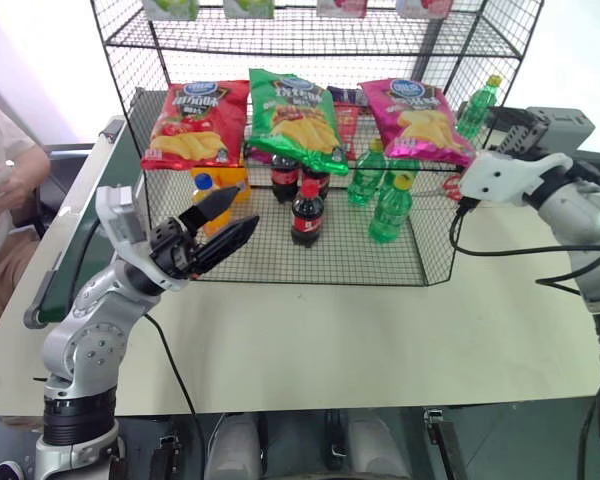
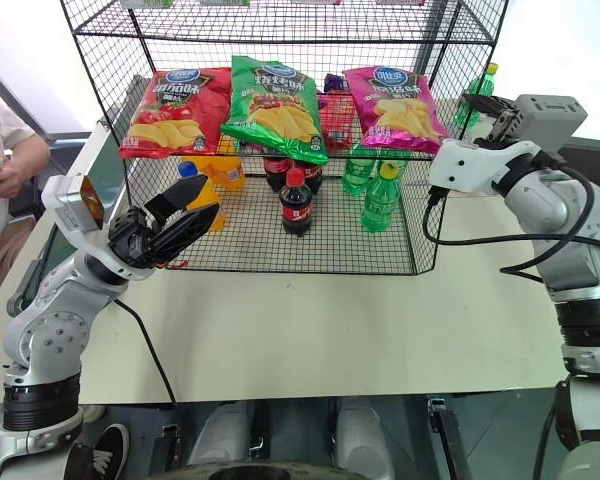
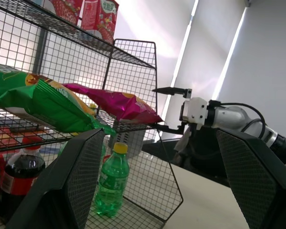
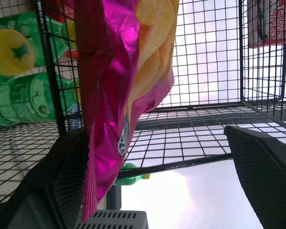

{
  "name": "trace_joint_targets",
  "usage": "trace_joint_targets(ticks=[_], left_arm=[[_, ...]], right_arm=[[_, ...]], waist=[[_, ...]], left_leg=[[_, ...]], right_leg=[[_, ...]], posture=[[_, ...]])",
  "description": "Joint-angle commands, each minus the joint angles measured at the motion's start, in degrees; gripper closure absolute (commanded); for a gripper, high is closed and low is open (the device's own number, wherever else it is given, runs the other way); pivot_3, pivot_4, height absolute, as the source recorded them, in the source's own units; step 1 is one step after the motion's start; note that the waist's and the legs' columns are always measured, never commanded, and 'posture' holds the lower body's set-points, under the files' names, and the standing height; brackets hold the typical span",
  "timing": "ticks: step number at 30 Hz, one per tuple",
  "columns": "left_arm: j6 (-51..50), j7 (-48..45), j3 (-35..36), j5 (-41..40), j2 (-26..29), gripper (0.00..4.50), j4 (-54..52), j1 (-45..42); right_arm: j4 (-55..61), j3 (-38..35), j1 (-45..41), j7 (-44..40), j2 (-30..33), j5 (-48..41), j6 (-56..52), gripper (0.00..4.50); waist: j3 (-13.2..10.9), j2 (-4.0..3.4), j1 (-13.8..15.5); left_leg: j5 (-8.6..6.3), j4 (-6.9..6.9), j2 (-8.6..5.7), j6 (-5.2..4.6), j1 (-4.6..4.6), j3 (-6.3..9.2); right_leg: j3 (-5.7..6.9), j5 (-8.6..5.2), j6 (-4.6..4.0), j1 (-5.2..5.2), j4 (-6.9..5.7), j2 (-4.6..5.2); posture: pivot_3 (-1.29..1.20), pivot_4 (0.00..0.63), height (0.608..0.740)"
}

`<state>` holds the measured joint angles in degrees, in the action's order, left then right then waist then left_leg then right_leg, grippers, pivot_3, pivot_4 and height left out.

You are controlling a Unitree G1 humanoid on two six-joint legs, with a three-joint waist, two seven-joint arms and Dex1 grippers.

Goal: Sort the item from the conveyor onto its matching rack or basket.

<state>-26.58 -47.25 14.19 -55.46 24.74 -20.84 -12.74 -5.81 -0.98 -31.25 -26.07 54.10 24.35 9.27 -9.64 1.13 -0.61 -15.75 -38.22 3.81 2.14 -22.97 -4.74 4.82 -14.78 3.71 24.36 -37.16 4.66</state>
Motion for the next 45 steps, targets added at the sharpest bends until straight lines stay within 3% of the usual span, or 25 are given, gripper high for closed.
trace_joint_targets(ticks=[1, 15, 19, 22, 24, 26, 31, 34, 38, 42, 45], left_arm=[[1.1, -0.2, 0.2, 0.2, 0.1, 0.55, -1.1, -0.6], [1.8, -1.1, -1.3, 0.7, -0.8, 0.55, 0.5, -1.5], [1.9, -1.9, -1.6, 1.0, -0.6, 0.55, 0.9, -1.9], [1.7, -2.1, -1.6, 1.0, -0.6, 0.55, 1.1, -1.9], [1.7, -2.5, -1.6, 1.2, -0.2, 0.55, 1.3, -1.8], [1.5, -2.8, -1.3, 1.4, 0.4, 0.55, 1.5, -1.5], [0.0, -3.8, 2.7, 2.0, 6.3, 0.55, 2.0, 2.7], [1.2, -0.3, 4.1, 5.7, 8.6, 0.55, 1.5, 5.0], [-0.7, 2.4, 7.4, 6.1, 11.3, 0.55, -1.2, 9.1], [-2.7, 1.3, 13.0, 8.1, 15.8, 0.55, -6.8, 23.3], [-3.5, 1.3, 15.6, 7.7, 16.8, 0.55, -8.2, 29.0]], right_arm=[[3.5, -4.0, 1.7, -2.1, 1.4, -4.0, -0.4, 0.04], [9.7, -9.2, 5.3, -9.0, 1.5, -16.5, -2.5, 0.04], [10.8, -13.1, 9.5, -12.6, 4.5, -19.5, 0.4, 0.04], [13.4, -16.0, 12.5, -19.7, 4.7, -29.7, 0.2, 0.04], [17.4, -17.8, 14.7, -26.5, 3.9, -41.4, -4.3, 0.04], [19.2, -19.2, 13.9, -27.8, 2.6, -47.4, -6.6, 0.04], [29.2, -18.2, 13.2, -21.6, -1.9, -73.1, -30.4, 0.04], [35.0, -14.9, 17.5, -19.4, -5.2, -81.2, -37.7, 0.04], [36.5, -9.7, 21.7, -20.0, -9.1, -78.7, -39.2, 0.04], [28.7, -7.6, 20.9, -26.7, -6.9, -72.3, -37.6, 0.04], [24.8, -6.5, 21.4, -34.0, -3.8, -67.1, -33.9, 0.04]], waist=[[0.0, 0.0, 0.0], [0.0, -0.03, 0.0], [0.0, -0.03, 0.5], [0.0, -0.03, 0.7], [0.0, -0.03, 0.8], [0.0, -0.04, 0.6], [0.0, -0.02, 0.1], [0.0, 0.0, 0.2], [0.0, -0.01, 0.4], [0.0, -0.01, -0.2], [0.0, -0.02, 0.2]], left_leg=[[0.0, 0.0, 0.0, 0.0, 0.0, 0.0], [-0.01, 0.01, 0.0, -0.01, 0.01, 0.0], [-0.02, 0.01, 0.0, -0.04, -0.02, 0.0], [-0.03, 0.0, -0.01, -0.05, -0.02, -0.02], [-0.03, 0.01, 0.0, -0.05, 0.01, 0.0], [-0.03, 0.04, 0.01, -0.05, 0.04, 0.01], [-0.03, 0.03, 0.02, -0.06, 0.12, 0.05], [-0.05, 0.08, 0.05, -0.09, 0.12, 0.16], [-0.08, 0.06, 0.02, -0.13, 0.08, 0.16], [-0.13, 0.05, 0.02, -0.22, 0.08, 0.15], [-0.18, 0.06, 0.03, -0.3, 0.12, 0.11]], right_leg=[[0.0, 0.0, 0.0, 0.0, 0.0, 0.0], [0.0, 0.0, 0.0, 0.0, -0.01, -0.01], [0.01, 0.0, 0.0, 0.0, 0.04, 0.0], [0.01, 0.0, 0.01, 0.0, 0.04, 0.01], [0.01, 0.0, 0.0, 0.0, 0.03, -0.03], [0.0, 0.0, 0.0, 0.0, 0.0, -0.04], [0.0, 0.0, -0.02, -0.07, -0.04, -0.03], [0.01, -0.01, -0.03, -0.07, -0.02, -0.06], [0.0, -0.01, -0.02, -0.06, -0.01, 0.02], [-0.02, -0.01, -0.03, -0.04, 0.06, 0.02], [-0.08, -0.02, -0.05, -0.01, 0.05, 0.01]], posture=[[0.0, 0.15, 0.74], [0.0, 0.15, 0.74], [0.0, 0.15, 0.74], [0.0, 0.15, 0.74], [0.0, 0.15, 0.74], [0.0, 0.15, 0.74], [0.0, 0.15, 0.74], [0.0, 0.15, 0.74], [0.0, 0.15, 0.74], [0.0, 0.15, 0.74], [0.0, 0.15, 0.74]])
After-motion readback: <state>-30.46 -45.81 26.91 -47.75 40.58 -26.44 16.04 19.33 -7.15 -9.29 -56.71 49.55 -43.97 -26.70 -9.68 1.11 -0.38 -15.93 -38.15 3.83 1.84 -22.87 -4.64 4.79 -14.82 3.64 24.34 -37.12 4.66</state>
